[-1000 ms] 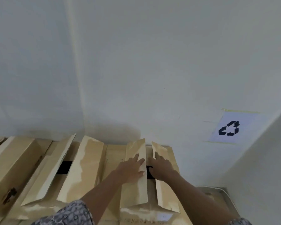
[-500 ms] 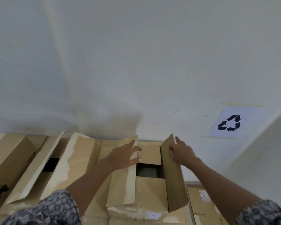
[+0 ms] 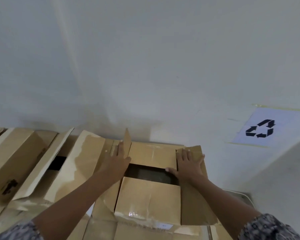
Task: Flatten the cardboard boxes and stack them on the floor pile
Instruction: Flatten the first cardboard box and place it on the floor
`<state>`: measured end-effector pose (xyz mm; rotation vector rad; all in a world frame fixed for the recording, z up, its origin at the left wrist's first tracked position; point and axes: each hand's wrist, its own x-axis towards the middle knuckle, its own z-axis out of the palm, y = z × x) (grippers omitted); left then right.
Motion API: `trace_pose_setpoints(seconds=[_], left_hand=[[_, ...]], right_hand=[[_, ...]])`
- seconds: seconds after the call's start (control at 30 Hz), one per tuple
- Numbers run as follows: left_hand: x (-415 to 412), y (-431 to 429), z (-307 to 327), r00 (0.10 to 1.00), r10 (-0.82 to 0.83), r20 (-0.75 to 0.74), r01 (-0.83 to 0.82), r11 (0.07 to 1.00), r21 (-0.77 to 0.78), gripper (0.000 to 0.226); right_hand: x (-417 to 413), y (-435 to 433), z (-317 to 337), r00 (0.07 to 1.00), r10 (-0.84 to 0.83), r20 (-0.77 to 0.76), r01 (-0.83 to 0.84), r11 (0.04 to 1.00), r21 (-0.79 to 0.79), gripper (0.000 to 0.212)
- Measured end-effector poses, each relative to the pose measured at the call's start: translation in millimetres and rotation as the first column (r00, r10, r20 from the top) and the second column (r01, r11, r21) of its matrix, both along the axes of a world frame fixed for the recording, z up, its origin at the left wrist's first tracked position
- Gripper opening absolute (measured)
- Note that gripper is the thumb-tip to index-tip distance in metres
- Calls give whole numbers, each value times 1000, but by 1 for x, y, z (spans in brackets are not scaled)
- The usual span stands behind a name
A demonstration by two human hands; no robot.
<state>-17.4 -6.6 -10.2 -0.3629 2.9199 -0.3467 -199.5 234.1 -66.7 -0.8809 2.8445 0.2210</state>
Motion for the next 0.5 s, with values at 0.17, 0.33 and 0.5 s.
trace_pose_setpoints(seconds=[0.17, 0.33, 0.5], left_hand=[[18, 14, -16, 1000, 21, -19, -22, 996, -91, 43], [29, 17, -23, 999, -24, 31, 21, 996, 87, 33], [29, 8, 2, 982, 189, -8, -166, 882, 440, 44]], right_hand=[[-4, -11, -5, 995, 95, -21, -92, 989, 115, 90], [-22, -9, 16, 995, 92, -36, -93, 995, -28, 51], [-40, -11, 36, 991, -111, 74, 119, 985, -125, 49]])
